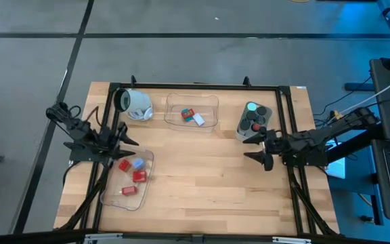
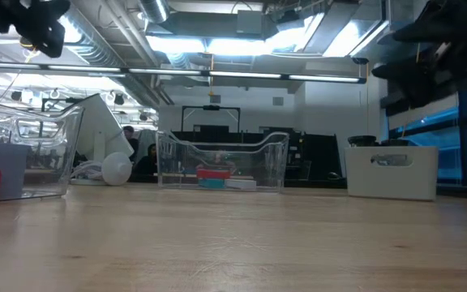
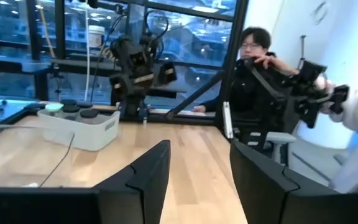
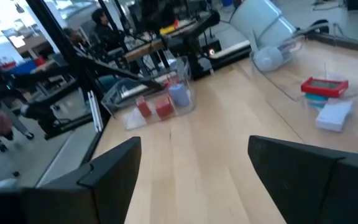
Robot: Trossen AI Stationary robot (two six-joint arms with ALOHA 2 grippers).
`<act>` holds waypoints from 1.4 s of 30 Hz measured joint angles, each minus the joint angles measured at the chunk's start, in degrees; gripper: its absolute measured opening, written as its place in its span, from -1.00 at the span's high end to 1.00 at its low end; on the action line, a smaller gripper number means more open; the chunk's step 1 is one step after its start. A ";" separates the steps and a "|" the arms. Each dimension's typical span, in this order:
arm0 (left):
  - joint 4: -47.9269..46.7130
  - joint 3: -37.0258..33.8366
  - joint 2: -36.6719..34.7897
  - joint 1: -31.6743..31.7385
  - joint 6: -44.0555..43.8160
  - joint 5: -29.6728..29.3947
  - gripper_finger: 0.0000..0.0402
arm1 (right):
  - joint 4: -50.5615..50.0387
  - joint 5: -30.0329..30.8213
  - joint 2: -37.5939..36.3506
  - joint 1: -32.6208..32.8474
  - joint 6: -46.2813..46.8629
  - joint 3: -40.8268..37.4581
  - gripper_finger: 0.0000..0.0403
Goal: Pick & Place Office items
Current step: Return to home position
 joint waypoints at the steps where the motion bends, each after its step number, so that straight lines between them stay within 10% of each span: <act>1: 0.96 -0.99 0.00 0.01 0.03 -0.18 0.18 | 0.12 0.00 -0.60 0.00 0.00 0.00 -0.49; 14: 17.43 -12.72 0.02 0.00 0.15 0.01 0.19 | -0.03 -0.04 -8.49 -0.51 0.00 0.00 -0.49; 42: 17.18 -13.06 0.83 0.00 8.46 -14.85 0.18 | 0.54 0.16 -29.34 -16.60 -0.01 -0.02 -0.49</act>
